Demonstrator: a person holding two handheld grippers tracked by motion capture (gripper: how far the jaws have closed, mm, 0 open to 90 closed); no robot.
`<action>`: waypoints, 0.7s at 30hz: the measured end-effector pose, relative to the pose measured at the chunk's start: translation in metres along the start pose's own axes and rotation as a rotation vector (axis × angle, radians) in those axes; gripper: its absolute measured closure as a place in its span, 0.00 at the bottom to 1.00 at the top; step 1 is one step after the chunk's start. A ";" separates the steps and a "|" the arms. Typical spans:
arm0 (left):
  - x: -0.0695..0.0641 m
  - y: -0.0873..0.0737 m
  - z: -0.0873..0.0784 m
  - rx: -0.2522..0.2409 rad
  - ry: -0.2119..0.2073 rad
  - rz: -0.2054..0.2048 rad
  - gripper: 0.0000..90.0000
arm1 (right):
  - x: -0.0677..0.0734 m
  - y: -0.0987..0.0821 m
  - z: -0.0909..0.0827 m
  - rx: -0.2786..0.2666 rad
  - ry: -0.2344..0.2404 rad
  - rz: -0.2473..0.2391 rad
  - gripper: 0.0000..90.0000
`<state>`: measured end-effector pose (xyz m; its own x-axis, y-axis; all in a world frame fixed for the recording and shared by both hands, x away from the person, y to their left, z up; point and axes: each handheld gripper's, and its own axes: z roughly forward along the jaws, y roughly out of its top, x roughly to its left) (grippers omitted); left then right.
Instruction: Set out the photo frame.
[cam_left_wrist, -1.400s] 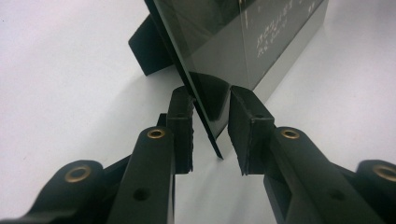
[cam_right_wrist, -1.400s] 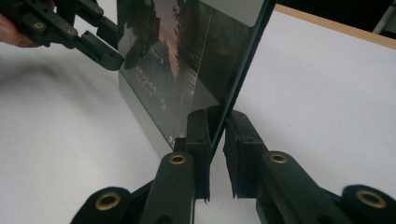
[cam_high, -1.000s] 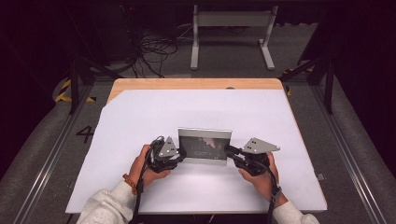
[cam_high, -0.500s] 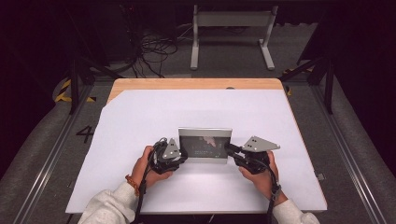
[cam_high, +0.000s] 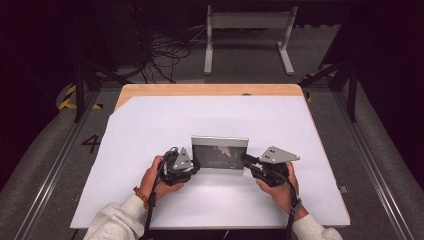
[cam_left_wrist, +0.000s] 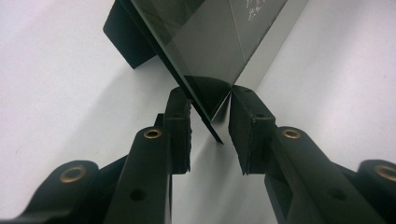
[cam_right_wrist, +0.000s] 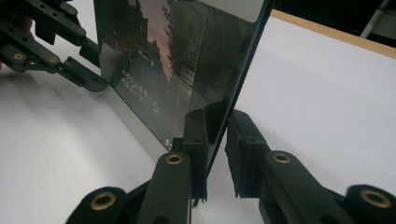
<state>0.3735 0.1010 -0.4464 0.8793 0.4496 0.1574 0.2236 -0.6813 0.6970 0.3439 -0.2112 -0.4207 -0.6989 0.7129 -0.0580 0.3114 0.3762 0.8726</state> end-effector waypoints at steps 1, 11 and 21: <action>0.000 0.000 0.000 -0.003 -0.001 -0.001 0.78 | 0.000 0.000 0.000 0.001 -0.001 -0.003 0.87; 0.003 -0.004 -0.011 -0.048 0.006 -0.033 0.79 | -0.002 -0.001 -0.007 0.010 -0.026 -0.028 0.88; 0.002 -0.013 -0.024 -0.083 0.005 -0.053 0.76 | 0.000 -0.004 -0.015 0.034 -0.035 -0.069 0.87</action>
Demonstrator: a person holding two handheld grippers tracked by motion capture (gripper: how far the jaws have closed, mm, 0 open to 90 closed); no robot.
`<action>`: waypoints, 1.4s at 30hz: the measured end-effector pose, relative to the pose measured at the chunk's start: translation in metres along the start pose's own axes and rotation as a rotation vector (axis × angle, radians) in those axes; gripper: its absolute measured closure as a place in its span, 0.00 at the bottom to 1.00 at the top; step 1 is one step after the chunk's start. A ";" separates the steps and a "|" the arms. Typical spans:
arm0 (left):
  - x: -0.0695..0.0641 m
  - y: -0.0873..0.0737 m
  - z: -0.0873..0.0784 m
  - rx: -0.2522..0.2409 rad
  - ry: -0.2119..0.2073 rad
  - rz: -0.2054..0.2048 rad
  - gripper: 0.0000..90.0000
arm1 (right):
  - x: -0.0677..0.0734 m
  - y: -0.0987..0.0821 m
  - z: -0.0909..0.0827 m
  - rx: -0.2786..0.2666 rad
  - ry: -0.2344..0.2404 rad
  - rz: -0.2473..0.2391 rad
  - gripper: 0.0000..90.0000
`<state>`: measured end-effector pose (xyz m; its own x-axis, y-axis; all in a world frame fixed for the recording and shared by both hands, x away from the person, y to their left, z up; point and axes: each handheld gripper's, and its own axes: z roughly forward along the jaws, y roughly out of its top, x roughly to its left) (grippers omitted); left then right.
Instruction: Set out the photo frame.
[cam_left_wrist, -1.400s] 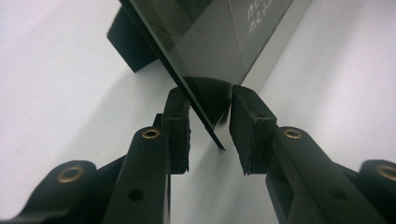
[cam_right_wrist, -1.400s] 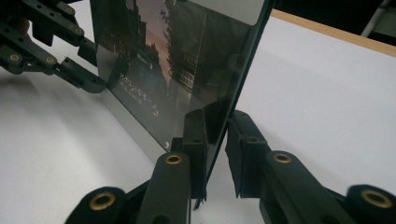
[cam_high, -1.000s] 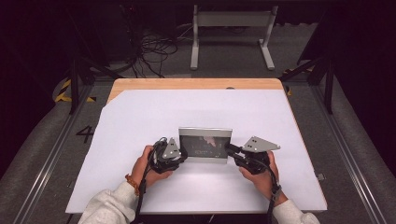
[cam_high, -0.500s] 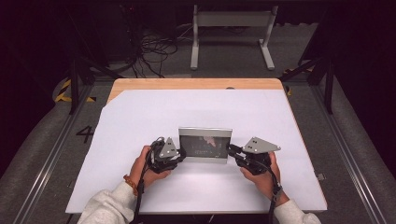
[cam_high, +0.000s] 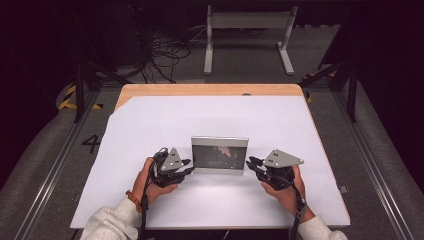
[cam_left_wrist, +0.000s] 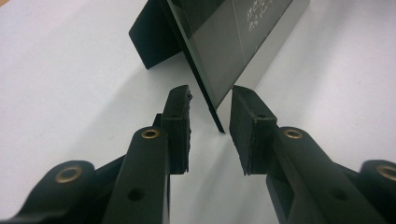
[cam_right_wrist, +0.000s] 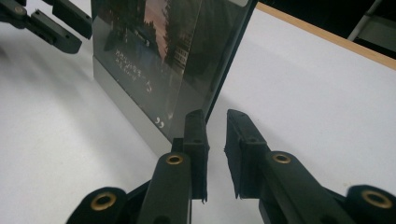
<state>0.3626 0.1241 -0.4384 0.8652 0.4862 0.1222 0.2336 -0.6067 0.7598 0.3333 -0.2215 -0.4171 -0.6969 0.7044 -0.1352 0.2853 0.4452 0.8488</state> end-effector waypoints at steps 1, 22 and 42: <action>0.000 -0.001 -0.001 -0.002 0.001 -0.003 0.76 | 0.000 0.000 -0.001 0.000 -0.003 -0.003 0.87; 0.003 -0.025 -0.024 -0.029 0.018 -0.025 0.59 | -0.003 -0.018 -0.022 0.054 -0.027 -0.076 0.67; -0.002 -0.050 -0.038 -0.006 0.004 -0.015 0.40 | -0.004 -0.033 -0.031 0.057 -0.013 -0.056 0.40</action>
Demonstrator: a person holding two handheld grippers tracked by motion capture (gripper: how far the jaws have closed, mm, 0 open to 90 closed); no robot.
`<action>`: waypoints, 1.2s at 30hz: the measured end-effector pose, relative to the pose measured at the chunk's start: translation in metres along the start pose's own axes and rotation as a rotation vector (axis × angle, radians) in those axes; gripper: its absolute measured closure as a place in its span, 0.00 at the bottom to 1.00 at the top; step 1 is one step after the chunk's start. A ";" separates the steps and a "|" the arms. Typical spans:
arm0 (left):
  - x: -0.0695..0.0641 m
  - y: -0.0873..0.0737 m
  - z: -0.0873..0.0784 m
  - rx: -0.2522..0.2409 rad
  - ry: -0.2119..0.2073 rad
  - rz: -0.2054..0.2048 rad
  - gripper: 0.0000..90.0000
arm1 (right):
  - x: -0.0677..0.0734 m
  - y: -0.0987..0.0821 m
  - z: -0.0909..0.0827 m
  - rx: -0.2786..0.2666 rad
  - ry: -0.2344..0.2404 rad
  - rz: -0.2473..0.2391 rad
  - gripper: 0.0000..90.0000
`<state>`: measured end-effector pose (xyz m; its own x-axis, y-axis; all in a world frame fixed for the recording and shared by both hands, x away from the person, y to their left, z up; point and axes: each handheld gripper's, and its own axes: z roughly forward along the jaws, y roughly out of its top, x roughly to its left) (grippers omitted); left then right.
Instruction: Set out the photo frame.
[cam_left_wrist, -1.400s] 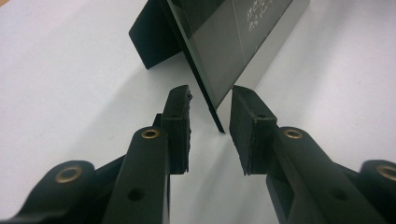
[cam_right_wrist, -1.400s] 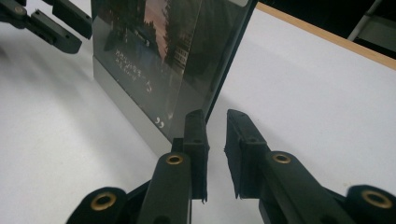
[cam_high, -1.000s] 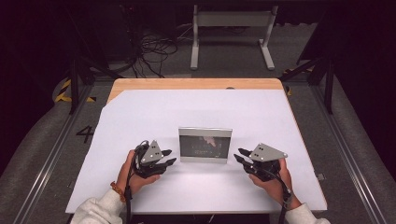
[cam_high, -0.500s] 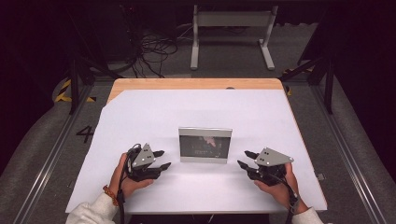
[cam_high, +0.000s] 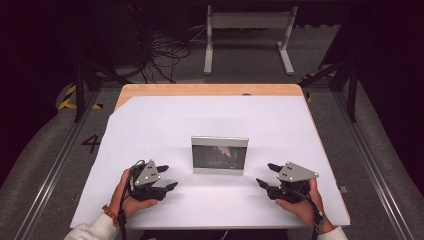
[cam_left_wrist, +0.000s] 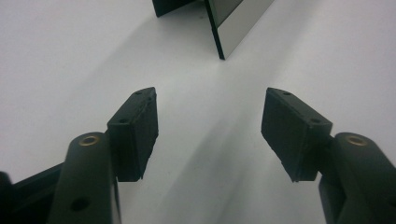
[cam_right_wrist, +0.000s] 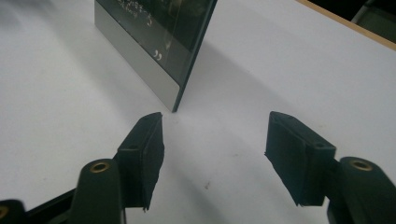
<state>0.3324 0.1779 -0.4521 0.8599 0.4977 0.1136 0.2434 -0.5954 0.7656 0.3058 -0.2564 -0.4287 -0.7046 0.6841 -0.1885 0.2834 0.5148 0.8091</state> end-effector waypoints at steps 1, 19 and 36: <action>0.000 -0.001 0.000 0.001 0.003 -0.001 0.39 | 0.000 -0.001 0.000 0.005 0.003 0.001 0.39; -0.008 -0.017 -0.012 0.003 -0.058 -0.070 0.08 | 0.000 -0.014 0.000 0.047 0.014 -0.021 0.14; -0.014 -0.022 -0.009 0.062 -0.048 -0.030 0.08 | 0.004 -0.018 0.002 0.070 0.008 -0.035 0.14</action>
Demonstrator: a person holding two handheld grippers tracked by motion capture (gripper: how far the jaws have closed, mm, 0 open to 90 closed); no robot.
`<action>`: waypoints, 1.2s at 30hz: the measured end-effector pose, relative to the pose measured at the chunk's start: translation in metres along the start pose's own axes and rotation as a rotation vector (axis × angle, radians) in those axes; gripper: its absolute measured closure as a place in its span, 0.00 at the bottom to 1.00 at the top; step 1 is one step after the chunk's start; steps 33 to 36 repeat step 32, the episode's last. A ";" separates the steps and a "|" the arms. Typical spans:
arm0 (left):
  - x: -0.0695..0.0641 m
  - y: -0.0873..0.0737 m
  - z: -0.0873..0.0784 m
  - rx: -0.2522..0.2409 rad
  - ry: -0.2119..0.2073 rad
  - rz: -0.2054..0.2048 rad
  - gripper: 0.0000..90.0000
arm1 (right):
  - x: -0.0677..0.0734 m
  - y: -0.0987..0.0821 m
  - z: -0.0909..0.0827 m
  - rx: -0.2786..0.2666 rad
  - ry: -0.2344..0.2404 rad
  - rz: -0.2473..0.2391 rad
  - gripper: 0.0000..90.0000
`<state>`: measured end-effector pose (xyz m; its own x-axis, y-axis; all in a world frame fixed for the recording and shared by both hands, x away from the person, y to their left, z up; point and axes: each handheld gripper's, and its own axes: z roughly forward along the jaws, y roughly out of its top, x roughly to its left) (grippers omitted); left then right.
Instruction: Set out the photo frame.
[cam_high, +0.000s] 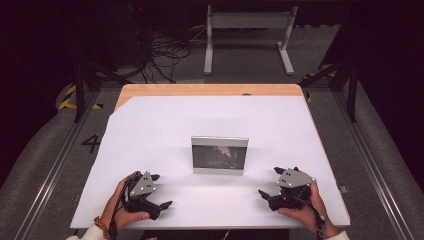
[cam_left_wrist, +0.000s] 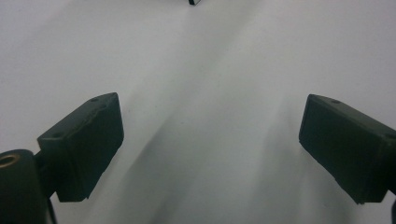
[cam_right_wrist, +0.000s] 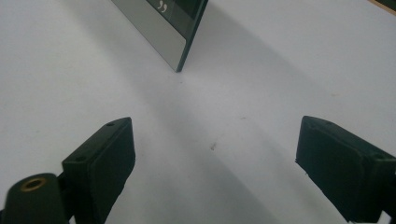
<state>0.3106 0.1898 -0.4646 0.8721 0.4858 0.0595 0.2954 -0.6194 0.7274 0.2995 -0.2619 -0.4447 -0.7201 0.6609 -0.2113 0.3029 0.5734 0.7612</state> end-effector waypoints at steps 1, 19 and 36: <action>0.000 0.000 0.000 -0.002 0.000 0.001 0.08 | 0.000 0.000 0.000 0.001 -0.001 0.001 0.13; 0.002 0.002 0.001 -0.006 0.003 0.004 0.08 | -0.001 0.000 -0.002 -0.010 0.001 0.005 0.14; 0.004 0.000 -0.001 -0.031 -0.008 -0.013 0.08 | 0.003 0.001 0.004 0.000 0.006 -0.009 0.15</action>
